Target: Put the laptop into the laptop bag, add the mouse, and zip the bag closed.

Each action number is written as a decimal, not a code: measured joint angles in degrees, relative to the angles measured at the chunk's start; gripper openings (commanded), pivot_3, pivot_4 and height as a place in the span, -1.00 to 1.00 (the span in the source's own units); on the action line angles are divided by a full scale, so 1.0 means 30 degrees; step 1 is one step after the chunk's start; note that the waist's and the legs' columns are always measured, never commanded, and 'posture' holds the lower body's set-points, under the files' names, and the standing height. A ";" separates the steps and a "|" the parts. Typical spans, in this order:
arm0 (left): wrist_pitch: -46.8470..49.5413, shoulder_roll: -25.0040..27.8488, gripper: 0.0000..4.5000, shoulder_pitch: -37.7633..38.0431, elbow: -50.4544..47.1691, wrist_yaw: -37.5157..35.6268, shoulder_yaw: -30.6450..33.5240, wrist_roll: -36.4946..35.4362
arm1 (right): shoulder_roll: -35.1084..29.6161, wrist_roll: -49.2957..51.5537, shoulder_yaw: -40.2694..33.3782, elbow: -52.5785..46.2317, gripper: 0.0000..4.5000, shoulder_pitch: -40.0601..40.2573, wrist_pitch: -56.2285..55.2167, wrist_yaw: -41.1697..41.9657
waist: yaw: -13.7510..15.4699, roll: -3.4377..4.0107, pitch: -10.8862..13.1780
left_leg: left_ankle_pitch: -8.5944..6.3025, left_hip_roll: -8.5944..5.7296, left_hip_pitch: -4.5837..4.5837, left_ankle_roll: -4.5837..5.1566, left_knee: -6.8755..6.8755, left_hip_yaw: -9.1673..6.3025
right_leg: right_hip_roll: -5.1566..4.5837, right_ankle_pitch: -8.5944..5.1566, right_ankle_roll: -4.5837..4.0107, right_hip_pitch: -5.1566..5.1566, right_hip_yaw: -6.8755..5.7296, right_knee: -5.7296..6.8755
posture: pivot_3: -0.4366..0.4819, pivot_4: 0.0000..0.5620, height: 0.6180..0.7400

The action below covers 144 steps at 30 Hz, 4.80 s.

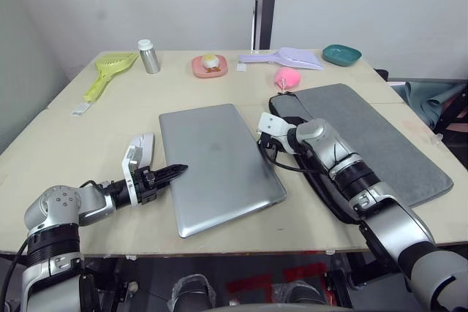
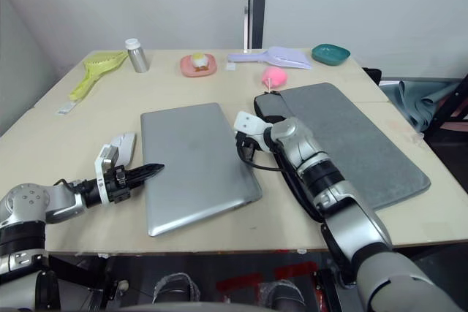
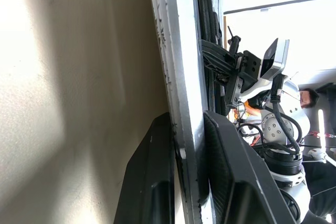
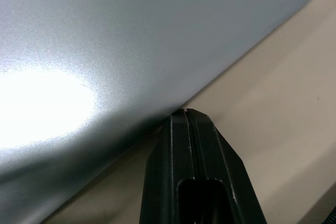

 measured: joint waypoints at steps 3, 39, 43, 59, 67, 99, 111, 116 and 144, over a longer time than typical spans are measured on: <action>-0.0402 0.0001 -0.86 0.0019 0.0166 -0.0223 -0.0256 0.0043 | -0.0043 -0.0038 -0.0010 0.0019 -1.00 0.0000 -0.0010 0.0003 | 0.0042 -0.0002 -0.0002 | 0.0000 -0.0001 0.0003 0.0001 0.0003 -0.0004 | -0.0001 0.0000 -0.0001 0.0006 0.0000 0.0003 | -0.05 -0.47 1.00; -0.0754 0.0633 0.18 0.0351 -0.1114 -0.0619 -0.2182 0.0738 | -0.0050 0.0161 -0.0080 -0.1013 -1.00 0.0361 0.0900 0.0870 | -0.0080 0.0011 -0.0007 | -0.0002 -0.0003 0.0097 -0.0004 -0.0066 0.0078 | 0.0000 -0.0005 -0.0003 0.0002 0.0061 -0.0002 | -0.05 -0.47 1.00; -0.0778 0.0609 0.18 0.0350 -0.1113 -0.0668 -0.2227 0.0752 | -0.0048 0.0173 -0.0088 -0.1091 -1.00 0.0377 0.0985 0.0972 | -0.0101 0.0011 -0.0007 | -0.0002 -0.0002 0.0106 -0.0005 -0.0077 0.0087 | 0.0000 -0.0008 -0.0006 0.0002 0.0063 -0.0002 | -0.05 -0.47 1.00; -0.0230 0.0308 -0.82 0.0474 -0.1053 -0.1708 -0.2010 -0.0184 | -0.0900 0.0758 -0.0157 -0.0927 -1.00 0.0022 0.0876 0.1927 | 0.0091 -0.0015 0.0030 | -0.0003 -0.0006 0.0091 -0.0004 -0.0072 0.0084 | -0.0003 -0.0011 -0.0012 0.0008 0.0062 -0.0014 | -0.05 -0.47 1.00; 0.0822 0.0340 -0.82 0.0424 -0.1843 -0.1318 -0.1648 -0.0819 | -0.4438 0.5474 -0.3591 -0.8658 -1.00 -0.0115 0.4659 0.5237 | 0.0407 -0.0046 0.0179 | 0.0080 0.0003 -0.0060 0.0137 -0.0083 0.0016 | 0.0006 -0.0017 -0.0029 -0.0065 0.0017 -0.0055 | -0.05 -0.47 1.00; 0.2363 0.7316 -0.86 -0.2633 -0.1076 0.1516 -0.4047 -0.8932 | -1.0400 1.6087 -1.7987 -2.1753 0.57 1.1563 2.1160 -0.1922 | 0.0507 -0.0053 0.0271 | 0.0017 0.0028 -0.0065 -0.0066 -0.0059 0.0091 | 0.0050 -0.0047 0.0052 -0.0215 0.0106 0.0068 | -0.05 -0.47 1.00; 0.2369 0.8123 -0.86 -0.2829 -0.0173 0.1060 -0.5656 -0.9602 | -0.7753 1.3241 -0.9013 -1.8971 0.99 0.7338 2.0571 -0.8402 | 0.0655 -0.0051 0.0273 | 0.0107 0.0037 -0.0088 -0.0233 -0.0051 0.0082 | 0.0056 -0.0014 0.0133 -0.0265 0.0110 0.0157 | -0.05 -0.47 1.00; 0.2369 0.6931 -0.86 -0.3186 -0.0164 0.1146 -0.5644 -0.9421 | -0.7175 1.1966 -0.7052 -1.7087 0.99 0.7391 1.8648 -0.9028 | 0.0632 -0.0052 0.0274 | 0.0110 0.0038 -0.0107 -0.0240 -0.0025 0.0073 | 0.0055 0.0003 0.0163 -0.0278 0.0110 0.0186 | -0.05 -0.47 1.00; 0.2193 0.2006 -0.86 -0.4221 0.0507 0.7724 -0.4052 -0.9837 | -0.6223 1.3932 -1.2075 -1.7724 -0.83 0.4706 2.1866 -0.9058 | 0.0623 -0.0059 0.0269 | 0.0120 0.0038 -0.0130 -0.0230 0.0162 0.0035 | 0.0053 0.0040 0.0224 -0.0285 0.0142 0.0356 | -0.05 -0.47 1.00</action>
